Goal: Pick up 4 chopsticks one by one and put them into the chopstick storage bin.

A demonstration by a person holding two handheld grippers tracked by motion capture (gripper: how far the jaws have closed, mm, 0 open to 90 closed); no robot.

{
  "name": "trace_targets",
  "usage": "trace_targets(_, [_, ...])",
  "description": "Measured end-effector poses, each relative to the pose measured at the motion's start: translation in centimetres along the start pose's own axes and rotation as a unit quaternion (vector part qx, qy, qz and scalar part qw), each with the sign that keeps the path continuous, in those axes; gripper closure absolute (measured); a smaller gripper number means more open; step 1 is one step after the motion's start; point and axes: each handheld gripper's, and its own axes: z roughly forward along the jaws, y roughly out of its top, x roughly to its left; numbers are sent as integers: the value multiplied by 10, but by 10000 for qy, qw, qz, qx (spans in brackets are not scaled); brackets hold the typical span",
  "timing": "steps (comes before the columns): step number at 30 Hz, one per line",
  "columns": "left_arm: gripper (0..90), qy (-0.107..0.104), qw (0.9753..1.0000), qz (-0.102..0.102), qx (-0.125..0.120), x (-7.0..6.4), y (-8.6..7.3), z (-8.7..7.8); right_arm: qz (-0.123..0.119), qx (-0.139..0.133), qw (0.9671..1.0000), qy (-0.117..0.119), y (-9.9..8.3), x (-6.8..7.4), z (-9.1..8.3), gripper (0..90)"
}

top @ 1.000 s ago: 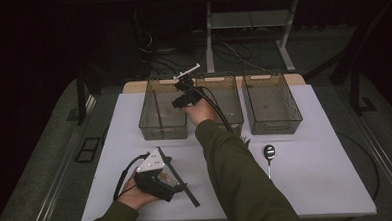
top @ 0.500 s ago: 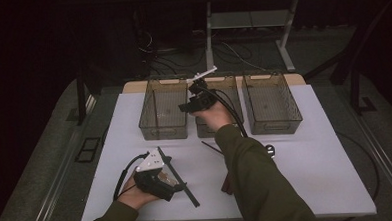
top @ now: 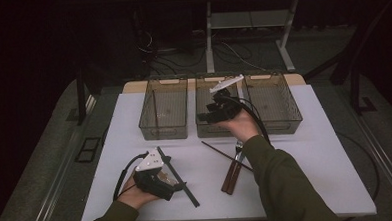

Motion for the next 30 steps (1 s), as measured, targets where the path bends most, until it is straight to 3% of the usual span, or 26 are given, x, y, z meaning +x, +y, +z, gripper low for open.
trace_targets(14, [0,-22,10000,-14,-35,0,-1,-1,-303,-87,9994,148,-33,7,-36,411])
trace_targets(30, [0,45,9999,-102,-108,2,-3,-2,-307,-68,9993,215,-83,3,-70,420])
